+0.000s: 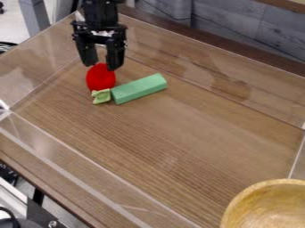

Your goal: Move the red fruit to the left

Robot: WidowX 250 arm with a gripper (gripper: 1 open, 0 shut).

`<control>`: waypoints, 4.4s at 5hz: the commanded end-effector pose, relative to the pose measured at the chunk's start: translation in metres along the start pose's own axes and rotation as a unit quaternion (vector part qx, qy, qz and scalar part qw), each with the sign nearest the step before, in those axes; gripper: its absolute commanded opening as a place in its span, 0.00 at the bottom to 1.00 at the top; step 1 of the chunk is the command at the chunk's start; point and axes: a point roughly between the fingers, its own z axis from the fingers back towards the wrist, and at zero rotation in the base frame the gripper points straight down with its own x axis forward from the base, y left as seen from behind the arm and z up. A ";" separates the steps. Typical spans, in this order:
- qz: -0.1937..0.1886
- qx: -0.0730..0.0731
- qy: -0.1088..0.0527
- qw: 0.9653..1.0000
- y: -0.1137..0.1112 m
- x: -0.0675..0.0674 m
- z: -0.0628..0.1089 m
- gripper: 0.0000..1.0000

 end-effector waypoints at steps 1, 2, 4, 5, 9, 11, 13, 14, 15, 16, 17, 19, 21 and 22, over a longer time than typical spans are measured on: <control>-0.009 0.015 -0.036 0.999 -0.005 -0.002 0.028 1.00; -0.011 0.015 -0.034 0.999 -0.006 -0.005 0.032 1.00; -0.031 0.015 -0.030 0.999 -0.007 0.004 0.037 1.00; -0.058 0.020 -0.025 0.998 -0.015 -0.003 0.045 1.00; -0.107 0.026 -0.049 0.993 -0.045 0.003 0.067 1.00; -0.115 0.026 -0.049 0.992 -0.051 0.016 0.066 1.00; -0.124 0.026 -0.041 0.991 -0.052 0.017 0.058 1.00; -0.137 0.027 -0.037 0.989 -0.059 0.014 0.058 1.00; -0.139 0.027 -0.038 0.989 -0.065 0.012 0.060 1.00; -0.141 0.027 -0.039 0.989 -0.069 0.011 0.062 1.00; -0.145 0.026 -0.039 0.988 -0.072 0.011 0.064 1.00; -0.154 0.023 -0.035 0.987 -0.088 0.007 0.086 1.00; -0.164 0.016 -0.016 0.986 -0.074 0.026 0.066 1.00; -0.180 0.017 -0.003 0.984 -0.070 0.031 0.048 1.00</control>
